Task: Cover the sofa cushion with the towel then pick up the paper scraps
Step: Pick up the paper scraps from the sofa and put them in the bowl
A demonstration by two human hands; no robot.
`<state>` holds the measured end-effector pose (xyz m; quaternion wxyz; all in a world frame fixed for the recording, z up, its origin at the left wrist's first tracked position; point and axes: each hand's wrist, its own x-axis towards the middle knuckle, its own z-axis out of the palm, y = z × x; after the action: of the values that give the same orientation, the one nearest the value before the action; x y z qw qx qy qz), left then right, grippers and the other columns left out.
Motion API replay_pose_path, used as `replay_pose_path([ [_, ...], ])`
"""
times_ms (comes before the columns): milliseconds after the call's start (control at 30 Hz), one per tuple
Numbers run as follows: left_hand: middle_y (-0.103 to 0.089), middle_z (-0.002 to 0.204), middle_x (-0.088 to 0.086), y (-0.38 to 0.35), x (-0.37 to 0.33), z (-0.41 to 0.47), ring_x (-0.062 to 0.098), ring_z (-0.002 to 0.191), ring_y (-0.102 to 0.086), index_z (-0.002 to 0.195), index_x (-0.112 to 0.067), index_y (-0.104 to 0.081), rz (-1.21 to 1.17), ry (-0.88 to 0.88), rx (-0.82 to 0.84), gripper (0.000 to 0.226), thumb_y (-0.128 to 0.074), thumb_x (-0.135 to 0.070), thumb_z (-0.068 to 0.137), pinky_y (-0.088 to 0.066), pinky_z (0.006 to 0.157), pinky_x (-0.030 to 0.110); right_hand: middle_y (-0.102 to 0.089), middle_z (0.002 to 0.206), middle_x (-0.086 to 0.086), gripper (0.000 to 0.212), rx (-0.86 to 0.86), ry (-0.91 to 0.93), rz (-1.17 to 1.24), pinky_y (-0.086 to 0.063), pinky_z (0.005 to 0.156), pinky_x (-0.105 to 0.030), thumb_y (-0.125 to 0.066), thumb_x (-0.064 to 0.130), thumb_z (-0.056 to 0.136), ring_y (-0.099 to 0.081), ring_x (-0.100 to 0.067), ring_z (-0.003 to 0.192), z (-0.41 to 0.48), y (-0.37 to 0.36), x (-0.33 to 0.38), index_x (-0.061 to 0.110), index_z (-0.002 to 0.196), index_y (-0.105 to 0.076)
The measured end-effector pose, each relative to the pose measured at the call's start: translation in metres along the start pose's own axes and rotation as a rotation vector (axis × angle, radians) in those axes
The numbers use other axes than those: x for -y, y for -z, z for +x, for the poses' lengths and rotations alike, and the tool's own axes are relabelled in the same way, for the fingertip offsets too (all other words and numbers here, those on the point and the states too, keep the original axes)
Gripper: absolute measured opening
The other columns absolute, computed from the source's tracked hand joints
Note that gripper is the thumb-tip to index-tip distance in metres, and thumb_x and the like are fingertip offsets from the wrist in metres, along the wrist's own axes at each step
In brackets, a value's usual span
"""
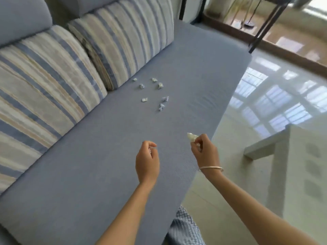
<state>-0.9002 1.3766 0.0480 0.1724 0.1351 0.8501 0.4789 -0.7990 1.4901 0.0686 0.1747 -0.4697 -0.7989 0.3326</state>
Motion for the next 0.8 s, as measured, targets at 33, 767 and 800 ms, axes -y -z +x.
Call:
replay_pose_path([
  [33,-0.041,0.058,-0.008,-0.01,-0.015,-0.018,0.024,0.062,-0.043,0.088,-0.014,-0.053,0.004,-0.022,0.056,0.015,-0.041,-0.005,0.089,-0.028,0.052,0.028,-0.041,0.058,0.0,0.023,-0.049,-0.063,0.011,-0.025,0.047,-0.026,-0.057,0.005,0.086,-0.038,-0.021,0.056,-0.014,0.02,-0.01,0.013,0.072,-0.04],
  [767,-0.045,0.057,0.003,-0.154,-0.143,-0.461,0.013,0.047,-0.038,0.076,-0.03,-0.05,0.145,-0.558,1.306,0.037,-0.037,0.002,0.09,-0.033,0.044,0.017,-0.042,0.057,0.011,0.028,-0.965,-0.98,0.152,-0.034,0.052,-0.006,-0.062,0.01,0.085,-0.048,0.0,0.052,-0.449,0.308,-0.197,0.018,0.071,-0.04],
  [800,-0.045,0.057,0.003,-0.155,-0.137,-0.481,0.014,0.048,-0.038,0.076,-0.029,-0.05,0.17,-0.557,1.353,0.037,-0.037,0.002,0.09,-0.033,0.044,0.017,-0.041,0.056,0.013,0.033,-0.999,-1.035,0.158,-0.034,0.052,-0.006,-0.063,0.009,0.084,-0.05,0.004,0.054,-0.473,0.31,-0.201,0.022,0.067,-0.038],
])
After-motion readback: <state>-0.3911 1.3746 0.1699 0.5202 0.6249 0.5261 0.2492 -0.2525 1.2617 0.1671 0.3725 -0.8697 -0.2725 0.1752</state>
